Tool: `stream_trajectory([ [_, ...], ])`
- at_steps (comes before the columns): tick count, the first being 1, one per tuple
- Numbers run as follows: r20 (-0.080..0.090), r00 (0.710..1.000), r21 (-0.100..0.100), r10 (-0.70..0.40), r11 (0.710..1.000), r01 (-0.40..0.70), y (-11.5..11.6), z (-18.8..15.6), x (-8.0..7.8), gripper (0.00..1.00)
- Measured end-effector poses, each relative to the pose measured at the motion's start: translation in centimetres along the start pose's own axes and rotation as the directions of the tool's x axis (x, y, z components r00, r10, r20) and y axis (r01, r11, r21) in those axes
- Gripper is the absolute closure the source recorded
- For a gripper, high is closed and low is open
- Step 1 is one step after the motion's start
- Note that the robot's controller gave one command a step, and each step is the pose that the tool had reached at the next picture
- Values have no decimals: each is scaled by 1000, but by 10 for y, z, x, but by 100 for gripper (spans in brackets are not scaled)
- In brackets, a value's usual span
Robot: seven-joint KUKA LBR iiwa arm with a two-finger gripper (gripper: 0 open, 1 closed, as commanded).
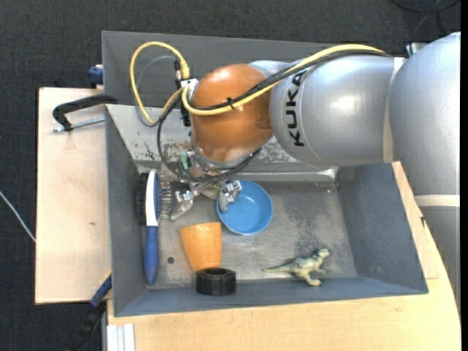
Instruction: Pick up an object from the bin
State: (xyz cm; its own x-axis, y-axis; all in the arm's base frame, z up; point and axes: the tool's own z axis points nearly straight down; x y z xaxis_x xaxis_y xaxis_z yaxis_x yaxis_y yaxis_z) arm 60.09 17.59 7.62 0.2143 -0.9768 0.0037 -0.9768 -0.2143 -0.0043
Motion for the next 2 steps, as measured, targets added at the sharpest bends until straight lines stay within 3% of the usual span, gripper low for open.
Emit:
stream_trajectory([
  [1,-4,1000,7,5,1000,-5,-3,-4,4,100],
  [2,8,1000,8,9,1000,-9,-6,-61,3,100],
])
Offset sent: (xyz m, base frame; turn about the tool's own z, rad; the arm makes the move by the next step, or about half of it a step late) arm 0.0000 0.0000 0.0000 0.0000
